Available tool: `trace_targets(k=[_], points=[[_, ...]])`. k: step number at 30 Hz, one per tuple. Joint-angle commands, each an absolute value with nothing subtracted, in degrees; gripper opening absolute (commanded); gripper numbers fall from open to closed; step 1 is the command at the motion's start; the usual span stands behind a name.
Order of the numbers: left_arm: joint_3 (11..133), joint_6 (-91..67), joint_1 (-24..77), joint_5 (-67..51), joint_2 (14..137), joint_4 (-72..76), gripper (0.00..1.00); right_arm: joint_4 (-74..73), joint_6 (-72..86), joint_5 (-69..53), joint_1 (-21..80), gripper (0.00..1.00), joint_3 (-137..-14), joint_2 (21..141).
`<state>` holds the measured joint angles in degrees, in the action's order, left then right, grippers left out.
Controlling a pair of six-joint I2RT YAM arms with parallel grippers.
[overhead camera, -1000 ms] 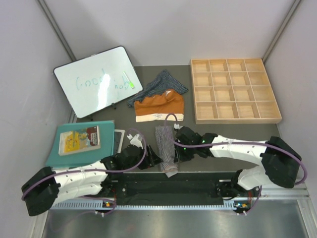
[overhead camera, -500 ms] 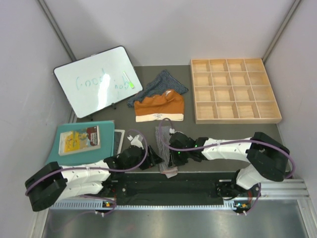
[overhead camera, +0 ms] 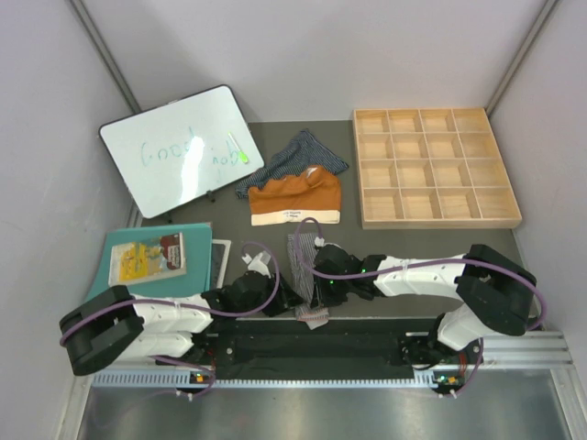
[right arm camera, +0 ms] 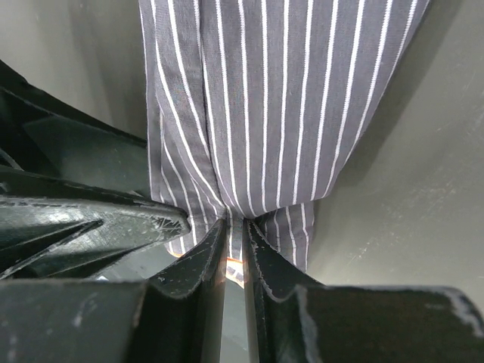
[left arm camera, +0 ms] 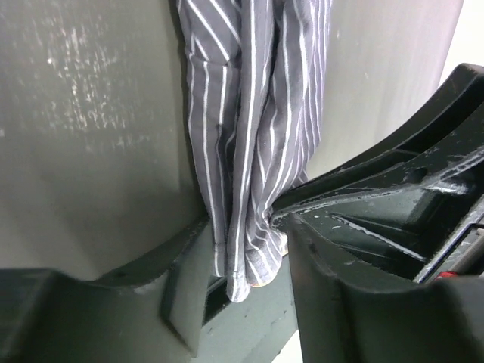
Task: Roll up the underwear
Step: Roll the underwear to the center of the board.
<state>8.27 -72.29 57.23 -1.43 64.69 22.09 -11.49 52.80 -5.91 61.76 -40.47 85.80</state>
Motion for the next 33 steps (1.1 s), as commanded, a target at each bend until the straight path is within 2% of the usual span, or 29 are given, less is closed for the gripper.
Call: trace_targets(k=[1,2,3,5,7,9,10,13,16,21,27,33], points=[[6.4,-73.3,59.1,-0.4,67.8,20.6,0.42,-9.2,53.5,-5.8,62.8,0.14,-39.5,86.5],[6.6,-73.3,59.1,-0.5,69.3,21.0,0.38,-9.1,53.5,-5.9,62.8,0.14,-39.6,86.2],[6.7,-73.3,59.2,-0.5,70.2,21.5,0.28,-8.9,53.4,-5.9,62.8,0.14,-39.6,86.0],[6.9,-73.1,59.2,-0.6,72.6,24.0,0.17,-9.5,52.8,-6.1,62.8,0.16,-39.9,84.9],[7.6,-72.2,59.1,-0.6,73.3,24.3,0.00,-10.9,51.6,-5.0,62.8,0.22,-40.9,83.8],[9.0,-71.4,58.7,-0.7,73.0,22.7,0.00,-12.5,48.9,-3.9,62.8,0.28,-41.4,81.2],[9.5,-70.3,58.2,-1.1,72.5,22.0,0.00,-12.5,47.4,-3.6,62.8,0.35,-41.4,80.3],[10.8,-67.6,53.5,-7.5,70.4,19.4,0.00,-12.6,39.6,-2.1,63.5,0.52,-41.7,76.4],[11.8,-63.9,46.2,-17.8,69.1,15.7,0.00,-11.9,31.1,1.7,67.0,0.64,-42.4,74.0],[17.8,-57.0,39.4,-30.4,70.6,6.6,0.00,-9.6,19.5,12.2,76.2,0.70,-43.2,75.1],[21.6,-49.9,33.2,-42.5,78.6,0.2,0.00,-2.7,10.8,21.3,82.7,0.77,-43.1,78.1],[24.3,-45.4,30.9,-44.3,81.6,-5.8,0.00,-0.6,5.5,23.6,86.2,0.81,-43.9,83.5]])
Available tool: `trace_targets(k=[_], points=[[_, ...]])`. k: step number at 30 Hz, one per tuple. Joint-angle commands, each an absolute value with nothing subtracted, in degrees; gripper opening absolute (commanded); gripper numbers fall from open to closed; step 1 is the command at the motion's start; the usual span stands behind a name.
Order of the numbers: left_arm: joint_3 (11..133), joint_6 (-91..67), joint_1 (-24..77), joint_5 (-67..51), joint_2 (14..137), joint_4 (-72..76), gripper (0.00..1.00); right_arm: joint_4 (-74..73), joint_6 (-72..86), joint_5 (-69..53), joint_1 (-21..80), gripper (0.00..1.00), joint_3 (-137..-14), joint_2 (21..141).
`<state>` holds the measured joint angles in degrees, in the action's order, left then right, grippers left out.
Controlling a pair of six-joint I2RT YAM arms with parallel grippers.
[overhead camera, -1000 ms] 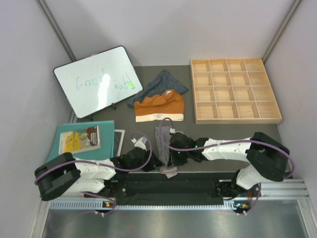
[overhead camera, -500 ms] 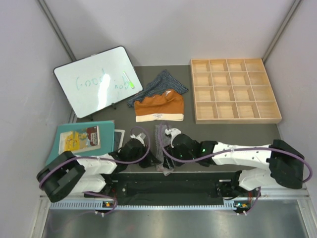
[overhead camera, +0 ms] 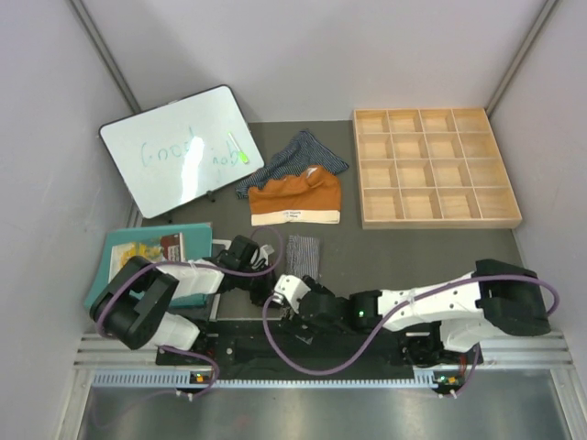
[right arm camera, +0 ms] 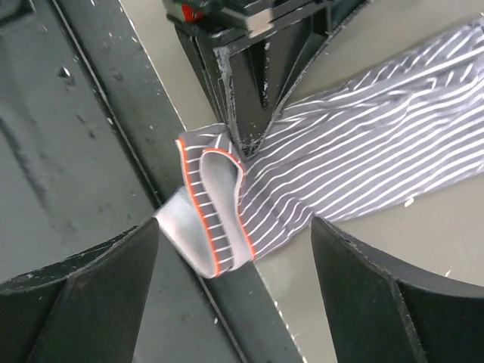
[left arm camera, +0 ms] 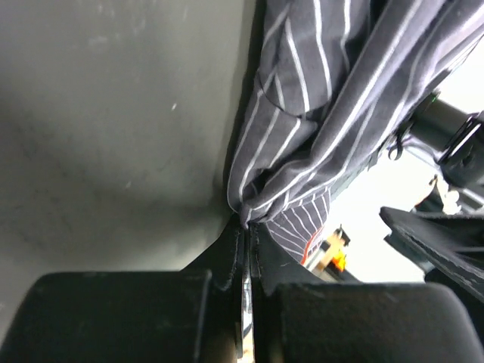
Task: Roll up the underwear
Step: Roll the underwear to the center of the board.
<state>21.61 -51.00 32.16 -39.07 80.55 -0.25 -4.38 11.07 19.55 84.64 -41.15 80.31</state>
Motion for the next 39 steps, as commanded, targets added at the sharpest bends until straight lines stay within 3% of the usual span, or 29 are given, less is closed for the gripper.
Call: trace_targets(k=[1,28,39], points=[[24.6,-44.7,30.8,-44.5,81.7,-6.3,0.00,-0.5,5.2,23.9,86.7,0.82,-44.1,84.2],[26.5,-38.9,27.8,-45.4,83.7,-11.9,0.00,-2.4,0.7,23.0,91.8,0.83,-48.3,93.9],[26.7,-38.1,27.8,-45.4,83.9,-12.8,0.00,-0.4,-2.3,27.0,91.4,0.76,-48.6,98.6]])
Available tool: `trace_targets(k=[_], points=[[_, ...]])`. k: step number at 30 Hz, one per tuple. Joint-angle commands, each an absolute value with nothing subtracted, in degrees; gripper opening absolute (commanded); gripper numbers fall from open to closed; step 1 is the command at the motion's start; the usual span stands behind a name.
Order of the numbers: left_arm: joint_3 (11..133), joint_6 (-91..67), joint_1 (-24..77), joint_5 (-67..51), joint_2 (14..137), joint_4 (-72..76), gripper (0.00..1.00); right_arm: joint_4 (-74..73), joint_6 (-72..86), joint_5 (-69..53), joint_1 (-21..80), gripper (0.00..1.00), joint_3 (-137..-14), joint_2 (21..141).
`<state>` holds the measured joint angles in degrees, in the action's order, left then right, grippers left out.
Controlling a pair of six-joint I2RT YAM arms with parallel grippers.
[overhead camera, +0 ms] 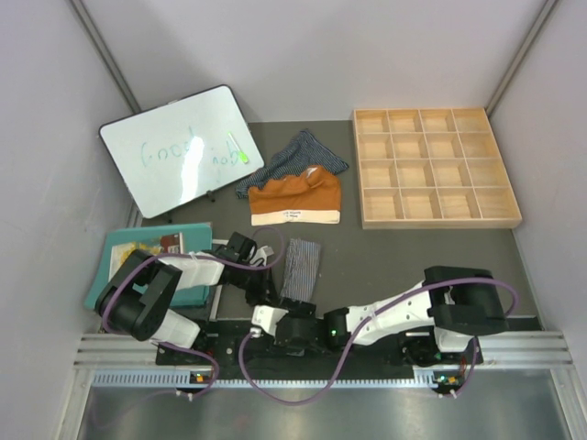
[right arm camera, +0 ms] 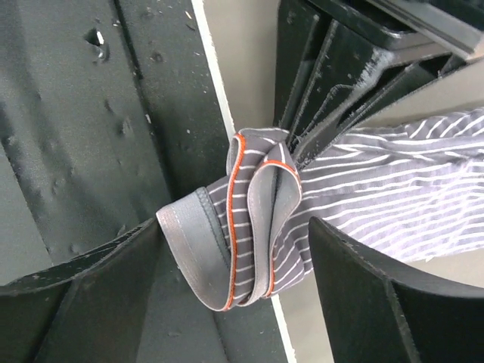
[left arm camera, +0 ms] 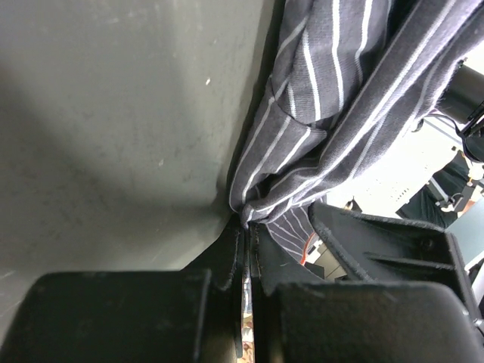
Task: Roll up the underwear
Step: Roll the underwear to the center of the board.
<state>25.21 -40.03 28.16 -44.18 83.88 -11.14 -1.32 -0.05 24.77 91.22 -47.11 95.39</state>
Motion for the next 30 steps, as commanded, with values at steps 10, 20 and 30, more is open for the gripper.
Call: trace_targets(k=[10,20,30], points=[[26.6,-37.2,27.8,-45.4,83.2,-13.3,0.00,-1.3,-2.1,25.6,88.5,0.39,-48.6,100.2],[26.5,-36.5,27.8,-45.5,83.3,-13.4,0.00,-1.3,-3.7,25.0,85.3,0.27,-49.2,100.3],[27.1,-36.6,27.8,-43.8,80.6,-12.3,0.00,-2.5,-0.4,22.2,82.9,0.00,-49.0,96.8]])
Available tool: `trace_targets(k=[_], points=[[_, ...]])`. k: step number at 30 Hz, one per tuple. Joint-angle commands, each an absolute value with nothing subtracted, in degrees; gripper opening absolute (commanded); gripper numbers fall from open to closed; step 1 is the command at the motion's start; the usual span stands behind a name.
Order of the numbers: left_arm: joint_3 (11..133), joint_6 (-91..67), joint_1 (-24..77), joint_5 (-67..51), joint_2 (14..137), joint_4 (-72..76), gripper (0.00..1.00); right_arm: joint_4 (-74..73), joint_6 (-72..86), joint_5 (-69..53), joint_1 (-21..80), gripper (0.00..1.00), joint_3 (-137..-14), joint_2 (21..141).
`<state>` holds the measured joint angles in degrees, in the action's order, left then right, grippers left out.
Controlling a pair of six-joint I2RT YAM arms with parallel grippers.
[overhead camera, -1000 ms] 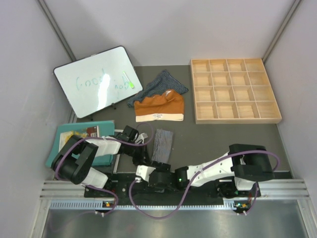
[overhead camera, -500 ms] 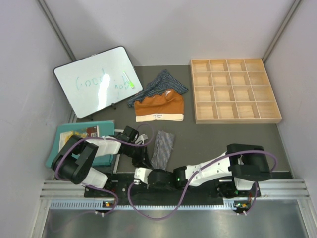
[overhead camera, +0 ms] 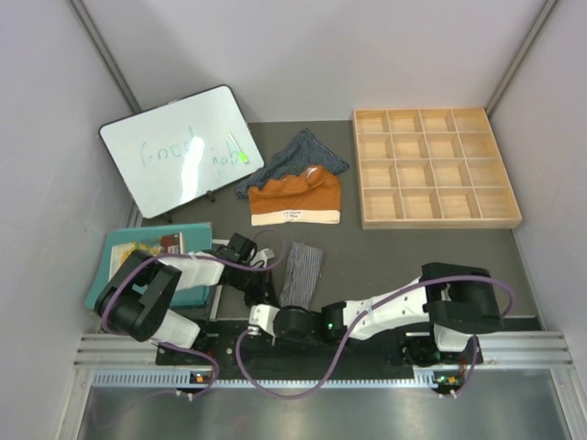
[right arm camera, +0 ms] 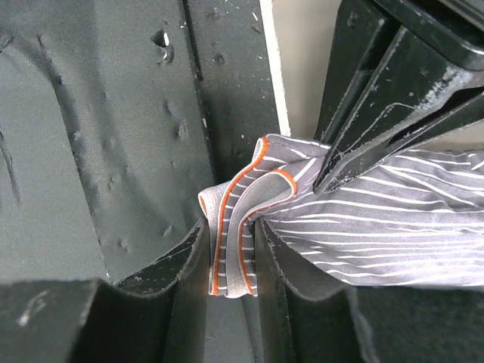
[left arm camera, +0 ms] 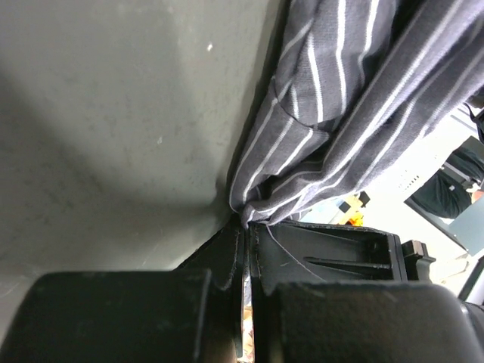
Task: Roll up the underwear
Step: Roll the underwear to the center of the board.
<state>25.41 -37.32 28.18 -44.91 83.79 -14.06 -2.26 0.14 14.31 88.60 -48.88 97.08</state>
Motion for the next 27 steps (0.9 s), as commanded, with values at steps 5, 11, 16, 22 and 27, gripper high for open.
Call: trace_targets(k=[5,11,16,22,27], points=[[27.0,-39.7,27.7,-39.7,76.1,-10.0,0.18,-3.2,2.5,16.2,79.4,0.00,-49.0,93.3],[25.8,-40.8,27.2,-35.3,70.2,-9.4,0.24,-3.6,3.8,10.3,75.5,0.00,-48.5,90.5],[24.3,-41.1,26.8,-31.7,67.0,-9.0,0.34,-3.3,5.5,4.9,71.2,0.00,-47.9,89.8],[23.3,-41.2,26.7,-25.9,60.5,-10.7,0.46,-2.6,8.3,-6.2,66.2,0.00,-47.4,88.2],[21.3,-41.1,26.7,-23.9,54.9,-8.4,0.46,-3.8,11.5,-14.4,62.5,0.00,-48.7,89.3]])
